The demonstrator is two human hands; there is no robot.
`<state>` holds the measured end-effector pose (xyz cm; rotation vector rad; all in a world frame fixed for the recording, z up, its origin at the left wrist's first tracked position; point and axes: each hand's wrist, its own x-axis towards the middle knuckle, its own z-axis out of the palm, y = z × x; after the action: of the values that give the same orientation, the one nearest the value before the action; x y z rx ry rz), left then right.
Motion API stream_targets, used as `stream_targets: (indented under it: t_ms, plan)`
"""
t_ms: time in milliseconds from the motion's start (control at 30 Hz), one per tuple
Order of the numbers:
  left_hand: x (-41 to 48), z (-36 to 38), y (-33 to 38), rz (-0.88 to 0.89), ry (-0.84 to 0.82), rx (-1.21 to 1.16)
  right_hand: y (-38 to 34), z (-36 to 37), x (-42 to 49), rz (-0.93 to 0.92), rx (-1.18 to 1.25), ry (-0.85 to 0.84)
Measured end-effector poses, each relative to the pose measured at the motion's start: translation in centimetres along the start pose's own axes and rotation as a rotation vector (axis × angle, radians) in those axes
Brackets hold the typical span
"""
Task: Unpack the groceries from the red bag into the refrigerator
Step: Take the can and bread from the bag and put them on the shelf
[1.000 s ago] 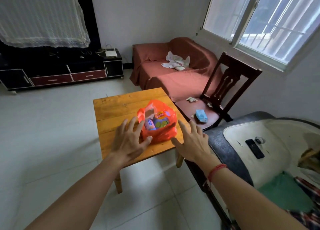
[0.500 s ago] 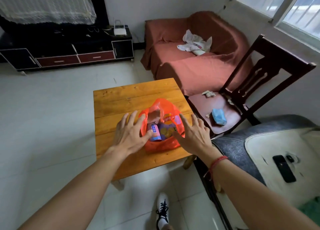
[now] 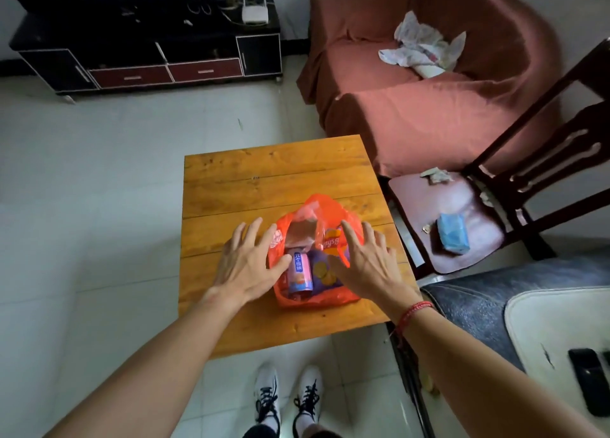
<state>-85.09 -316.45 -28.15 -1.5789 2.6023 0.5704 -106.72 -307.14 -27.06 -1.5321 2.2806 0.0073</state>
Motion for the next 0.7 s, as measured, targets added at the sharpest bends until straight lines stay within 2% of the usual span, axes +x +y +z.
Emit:
stream_targets:
  t_ms: [233,467,700]
  plan:
    - [2.4,0.9,0.2,0.015,-0.039,-0.047,0.4,0.8,2.4,0.017,0.016,-0.025]
    - [3.8,3.9,1.5,0.029,-0.046,-0.415,-0.1,1.3,5.5,0.011,0.134,-0.063]
    - [4.9,8.7,2.6,-0.011,-0.112,-0.533,-0.3,3.4,9.1,0.027,0.263,-0.1]
